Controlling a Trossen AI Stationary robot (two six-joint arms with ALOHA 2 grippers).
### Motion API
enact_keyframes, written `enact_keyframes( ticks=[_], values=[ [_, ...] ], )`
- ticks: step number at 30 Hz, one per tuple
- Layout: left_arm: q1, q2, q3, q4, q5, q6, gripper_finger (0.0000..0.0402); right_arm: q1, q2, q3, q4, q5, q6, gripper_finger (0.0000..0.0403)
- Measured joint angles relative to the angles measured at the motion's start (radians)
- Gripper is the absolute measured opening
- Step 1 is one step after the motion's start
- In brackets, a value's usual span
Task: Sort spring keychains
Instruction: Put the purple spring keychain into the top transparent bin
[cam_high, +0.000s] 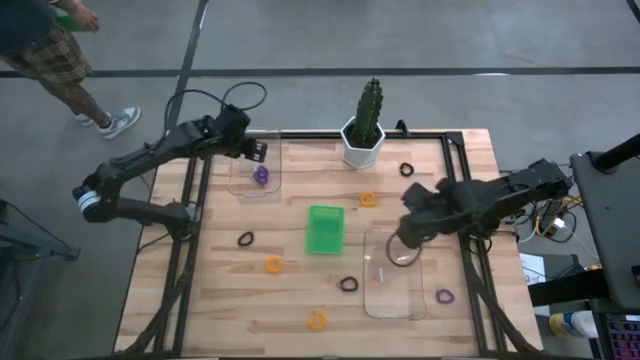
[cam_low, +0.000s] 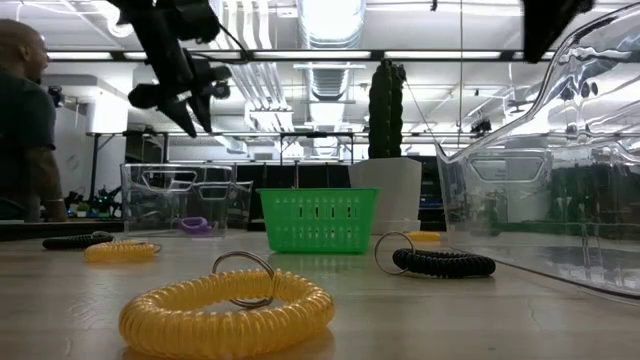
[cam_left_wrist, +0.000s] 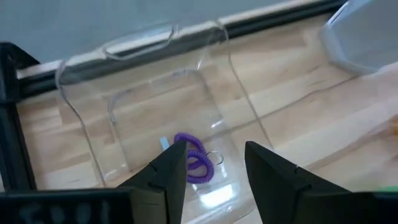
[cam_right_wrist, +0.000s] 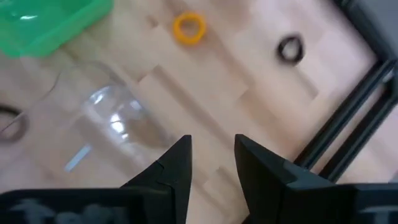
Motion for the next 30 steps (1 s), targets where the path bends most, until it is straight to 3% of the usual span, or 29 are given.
enact_keyframes(
  ticks=[9,16,22,30],
  values=[
    [0.0,-0.055,-0.002,0.0,0.0,0.007,0.0153,0.237,-0.16,-0.152,0.003,-0.277,0.249,0.0112],
    [-0.002,-0.048,-0.003,-0.001,0.0,0.008,0.0153,0.465,-0.188,-0.296,0.101,-0.434,0.463,0.011],
    [-0.002,-0.048,-0.003,-0.001,0.0,0.01,0.0153,0.589,-0.179,-0.424,0.37,-0.46,0.57,0.0103],
    [-0.002,-0.048,-0.003,-0.001,0.0,0.022,0.0153,0.644,-0.179,-0.574,0.62,-0.461,0.605,0.0101]
  ],
)
